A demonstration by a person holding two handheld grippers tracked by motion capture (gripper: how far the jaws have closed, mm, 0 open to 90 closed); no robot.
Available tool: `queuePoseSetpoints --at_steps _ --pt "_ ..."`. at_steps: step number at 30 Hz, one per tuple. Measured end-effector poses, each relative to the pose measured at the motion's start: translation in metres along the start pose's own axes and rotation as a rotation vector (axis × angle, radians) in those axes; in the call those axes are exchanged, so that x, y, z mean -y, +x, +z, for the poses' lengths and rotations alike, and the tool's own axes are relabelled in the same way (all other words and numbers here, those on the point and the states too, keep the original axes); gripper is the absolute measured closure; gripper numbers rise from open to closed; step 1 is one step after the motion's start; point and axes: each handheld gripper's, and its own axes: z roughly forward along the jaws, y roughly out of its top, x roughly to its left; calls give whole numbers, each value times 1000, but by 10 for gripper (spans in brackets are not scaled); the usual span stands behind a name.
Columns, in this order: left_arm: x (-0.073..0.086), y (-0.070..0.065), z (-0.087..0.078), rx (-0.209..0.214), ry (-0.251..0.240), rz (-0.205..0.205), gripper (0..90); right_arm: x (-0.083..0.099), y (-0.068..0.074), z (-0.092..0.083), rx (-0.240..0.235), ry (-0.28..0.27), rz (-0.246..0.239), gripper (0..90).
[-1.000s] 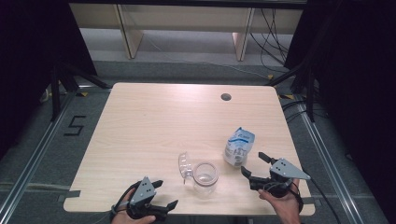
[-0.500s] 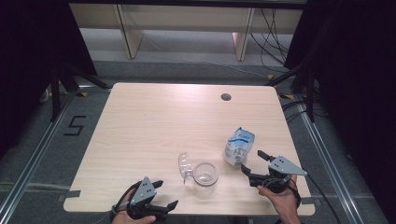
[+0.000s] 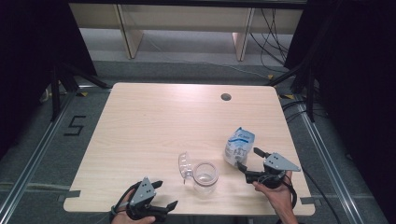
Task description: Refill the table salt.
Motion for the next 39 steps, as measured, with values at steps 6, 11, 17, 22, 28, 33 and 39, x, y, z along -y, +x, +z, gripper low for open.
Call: queuePoseSetpoints --at_steps 6,11,17,22,28,33,39 --pt "1 0 -2 -2 2 0 152 -1 -1 8 -9 -11 14 155" --pt "2 0 -3 -9 -4 -9 152 0 -4 18 -20 -16 8 155" --pt "2 0 -4 -5 0 1 152 0 -3 30 -35 -21 -4 155" --pt "1 0 -3 -4 -1 1 152 -1 -3 38 -33 -37 6 155" --pt "2 -2 -2 -1 -2 -19 152 -1 -3 44 -48 -35 14 155" --pt "2 -3 -3 -8 0 -19 152 0 -3 46 -28 -34 19 155" --pt "2 -2 -2 -2 -5 -21 152 1 -3 51 -24 -38 16 159"
